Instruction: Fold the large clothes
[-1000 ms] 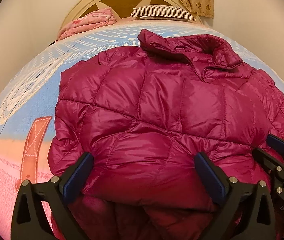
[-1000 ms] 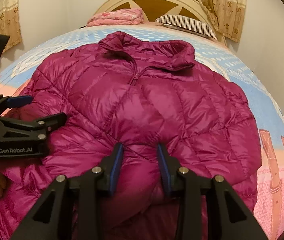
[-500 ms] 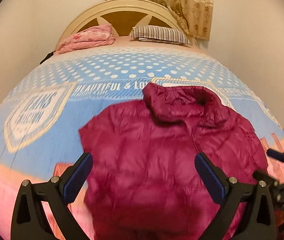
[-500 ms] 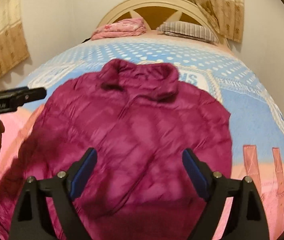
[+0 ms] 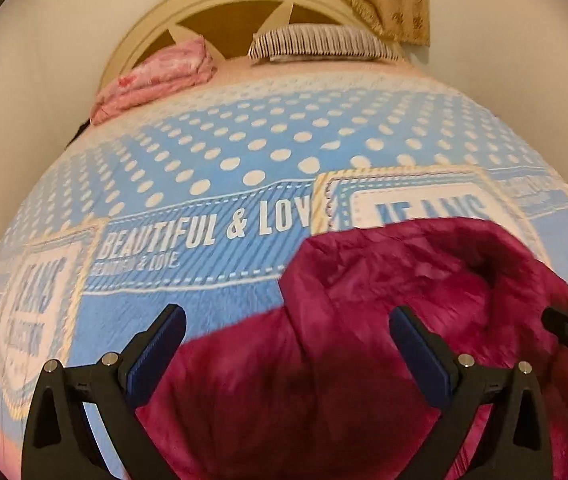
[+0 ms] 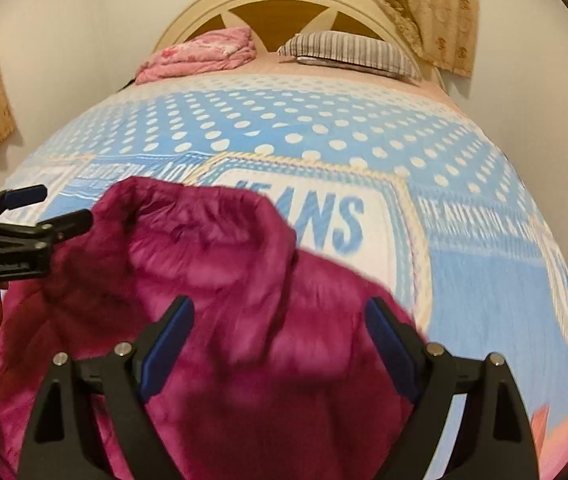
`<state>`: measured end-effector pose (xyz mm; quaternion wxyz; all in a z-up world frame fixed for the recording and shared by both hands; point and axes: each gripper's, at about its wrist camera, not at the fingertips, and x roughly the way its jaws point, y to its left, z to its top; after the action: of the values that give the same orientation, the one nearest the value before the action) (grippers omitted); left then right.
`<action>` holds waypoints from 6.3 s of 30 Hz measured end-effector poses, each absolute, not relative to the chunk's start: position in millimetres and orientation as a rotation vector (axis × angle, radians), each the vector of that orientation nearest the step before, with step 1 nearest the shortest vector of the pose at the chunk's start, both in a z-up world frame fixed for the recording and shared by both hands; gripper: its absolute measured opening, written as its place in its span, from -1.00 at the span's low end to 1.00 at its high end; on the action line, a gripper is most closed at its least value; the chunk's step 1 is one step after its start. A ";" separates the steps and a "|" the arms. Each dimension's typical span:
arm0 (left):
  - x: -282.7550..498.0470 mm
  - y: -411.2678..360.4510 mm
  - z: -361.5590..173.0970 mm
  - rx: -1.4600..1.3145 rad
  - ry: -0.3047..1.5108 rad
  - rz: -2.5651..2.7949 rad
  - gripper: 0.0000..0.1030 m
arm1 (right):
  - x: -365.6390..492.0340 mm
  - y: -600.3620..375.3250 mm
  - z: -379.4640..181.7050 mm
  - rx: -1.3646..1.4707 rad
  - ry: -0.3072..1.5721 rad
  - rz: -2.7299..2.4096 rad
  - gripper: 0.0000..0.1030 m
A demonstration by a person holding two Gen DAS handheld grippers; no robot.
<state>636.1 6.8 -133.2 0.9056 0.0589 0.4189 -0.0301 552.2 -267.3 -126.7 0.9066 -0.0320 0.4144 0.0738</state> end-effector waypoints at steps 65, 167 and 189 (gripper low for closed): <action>589.0 11.1 -121.1 -0.040 0.717 -0.244 -0.70 | 582.8 -246.9 -173.8 -0.045 0.942 0.236 0.09; 577.6 -15.0 -148.3 -0.006 0.859 -0.301 0.51 | 542.2 -246.0 -154.8 -0.174 0.788 0.169 0.77; 227.8 82.6 -180.7 0.052 0.889 -0.069 0.51 | 216.1 -341.9 -166.3 0.137 0.859 0.115 0.80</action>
<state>227.8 82.6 -180.7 0.9019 0.0252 0.4299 -0.0331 216.1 -341.9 -166.3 0.9054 0.0662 0.4157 0.0558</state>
